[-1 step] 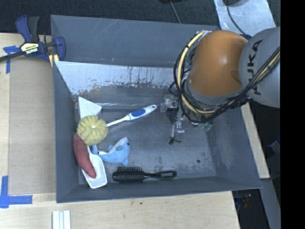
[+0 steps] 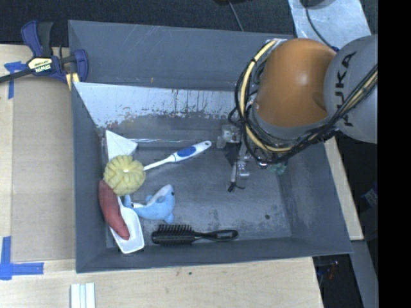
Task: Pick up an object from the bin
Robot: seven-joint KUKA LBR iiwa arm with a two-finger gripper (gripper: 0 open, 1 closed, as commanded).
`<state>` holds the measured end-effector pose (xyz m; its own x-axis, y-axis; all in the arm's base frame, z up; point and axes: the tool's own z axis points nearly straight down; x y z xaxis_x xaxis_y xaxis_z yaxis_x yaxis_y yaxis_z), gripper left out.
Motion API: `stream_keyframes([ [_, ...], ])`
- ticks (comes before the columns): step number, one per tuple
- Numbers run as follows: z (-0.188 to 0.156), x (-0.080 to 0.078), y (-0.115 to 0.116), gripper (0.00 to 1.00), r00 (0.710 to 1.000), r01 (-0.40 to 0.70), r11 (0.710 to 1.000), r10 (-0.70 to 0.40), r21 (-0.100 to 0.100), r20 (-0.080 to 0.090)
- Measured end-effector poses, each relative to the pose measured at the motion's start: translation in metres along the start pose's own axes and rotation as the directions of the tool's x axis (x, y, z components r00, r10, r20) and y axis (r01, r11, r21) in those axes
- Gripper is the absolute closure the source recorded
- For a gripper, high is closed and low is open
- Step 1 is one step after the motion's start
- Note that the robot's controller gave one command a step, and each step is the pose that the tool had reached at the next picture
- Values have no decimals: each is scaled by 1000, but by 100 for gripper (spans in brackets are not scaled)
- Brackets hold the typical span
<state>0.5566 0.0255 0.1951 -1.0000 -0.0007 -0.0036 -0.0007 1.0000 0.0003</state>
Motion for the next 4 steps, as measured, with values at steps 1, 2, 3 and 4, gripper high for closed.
stream_keyframes([
  [1, 109, -30, 76, 0, 952, 305, 952, -305, 1, 0],
  [2, 55, -39, 92, 0, 966, 259, 966, -259, 1, 7],
  [3, 94, 0, 150, 0, 852, 524, 852, -524, 0, 3],
  [4, 120, 2, 143, 0, 698, 716, 698, -716, 11, 17],
])
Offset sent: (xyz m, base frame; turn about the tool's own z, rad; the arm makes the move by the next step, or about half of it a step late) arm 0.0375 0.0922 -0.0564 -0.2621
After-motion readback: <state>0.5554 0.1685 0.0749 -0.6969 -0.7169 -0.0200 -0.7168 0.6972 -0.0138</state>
